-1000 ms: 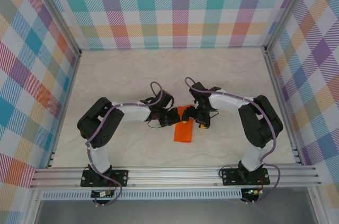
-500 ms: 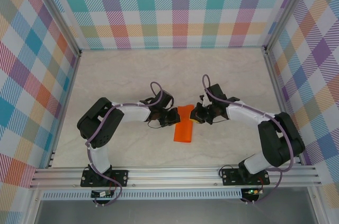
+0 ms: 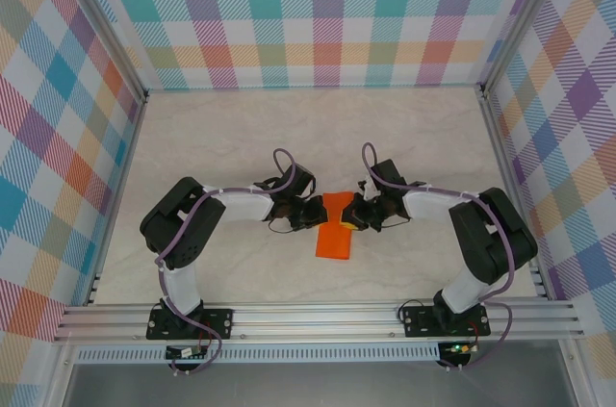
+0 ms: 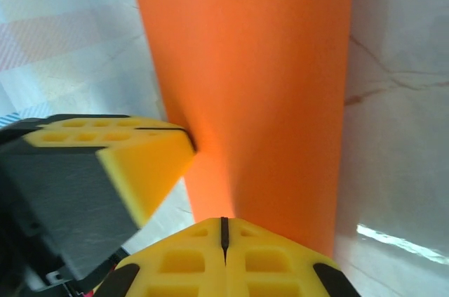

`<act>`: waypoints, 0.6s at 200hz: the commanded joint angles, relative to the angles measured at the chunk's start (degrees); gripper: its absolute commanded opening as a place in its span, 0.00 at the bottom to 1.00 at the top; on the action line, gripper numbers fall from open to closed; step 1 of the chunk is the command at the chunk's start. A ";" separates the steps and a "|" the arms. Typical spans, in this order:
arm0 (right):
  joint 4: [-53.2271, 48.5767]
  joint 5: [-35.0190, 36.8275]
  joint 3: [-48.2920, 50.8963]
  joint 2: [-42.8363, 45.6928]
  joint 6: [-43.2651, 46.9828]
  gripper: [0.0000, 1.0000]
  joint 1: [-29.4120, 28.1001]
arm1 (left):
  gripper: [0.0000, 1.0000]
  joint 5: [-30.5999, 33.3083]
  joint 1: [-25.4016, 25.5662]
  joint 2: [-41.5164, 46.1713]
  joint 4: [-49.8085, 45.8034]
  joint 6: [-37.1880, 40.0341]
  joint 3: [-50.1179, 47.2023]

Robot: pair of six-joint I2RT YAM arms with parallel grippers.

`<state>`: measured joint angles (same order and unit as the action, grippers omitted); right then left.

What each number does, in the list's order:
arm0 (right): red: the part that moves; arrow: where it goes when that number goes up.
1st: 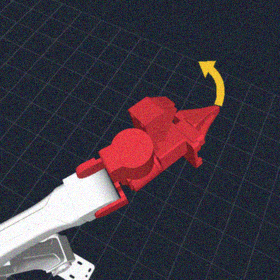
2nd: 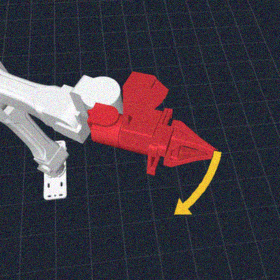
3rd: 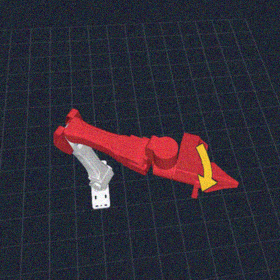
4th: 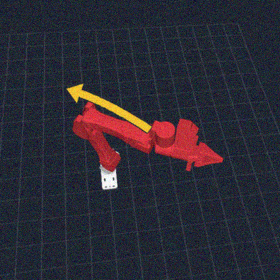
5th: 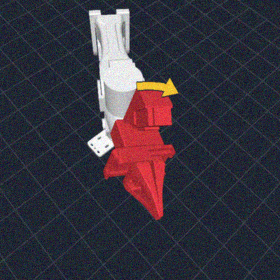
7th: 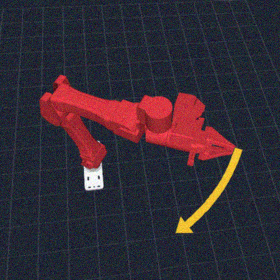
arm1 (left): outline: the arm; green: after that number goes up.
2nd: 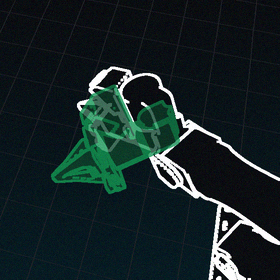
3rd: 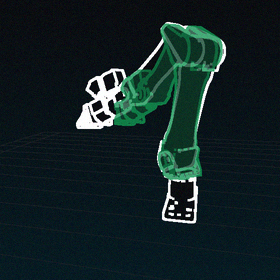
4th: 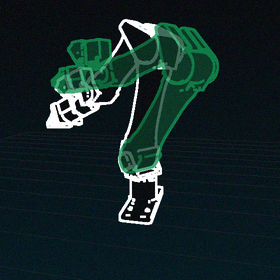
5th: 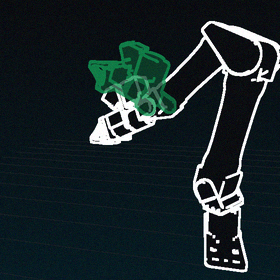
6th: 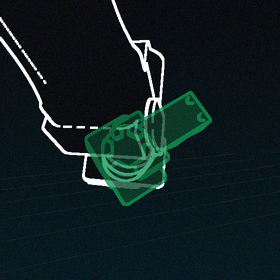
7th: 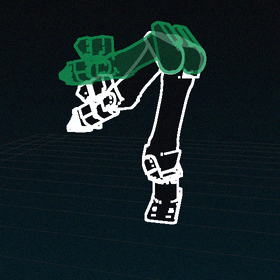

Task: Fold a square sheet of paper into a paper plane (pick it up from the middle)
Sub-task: Fold the square sheet of paper in half at the center of the table.

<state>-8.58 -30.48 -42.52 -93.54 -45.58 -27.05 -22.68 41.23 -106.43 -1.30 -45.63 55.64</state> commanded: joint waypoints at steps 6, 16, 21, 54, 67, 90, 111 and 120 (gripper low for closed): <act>0.74 1.07 2.09 -1.62 2.23 0.00 -0.11 | 0.00 3.26 0.86 -1.76 -2.58 0.45 -2.11; 1.53 1.37 2.93 -1.97 2.34 0.00 -0.11 | 0.00 3.00 0.86 -1.91 -2.73 0.58 -1.84; 1.72 1.60 3.38 -2.13 2.46 0.00 -0.03 | 0.00 2.95 0.78 -1.92 -2.99 0.70 -1.63; 4.63 2.09 6.32 -3.19 2.75 0.00 0.38 | 0.00 3.42 0.78 -1.94 -4.07 1.30 -1.32; 4.63 2.65 6.88 -3.46 3.08 0.00 0.48 | 0.00 3.50 0.78 -1.85 -4.06 1.24 -1.49; 4.62 1.74 6.89 -1.99 3.56 0.00 0.49 | 0.00 3.52 0.87 -1.68 -3.96 1.21 -1.77; 4.92 -0.28 6.54 2.42 3.11 0.00 0.50 | 0.00 3.63 0.81 -1.61 -3.98 1.16 -1.82; 4.89 -0.98 6.47 4.52 3.21 0.00 0.51 | 0.00 3.52 0.84 -1.52 -3.96 1.24 -1.91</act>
<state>-2.74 -31.40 -36.88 -93.41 -43.66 -26.30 -22.68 41.23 -106.43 -1.32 -45.41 55.64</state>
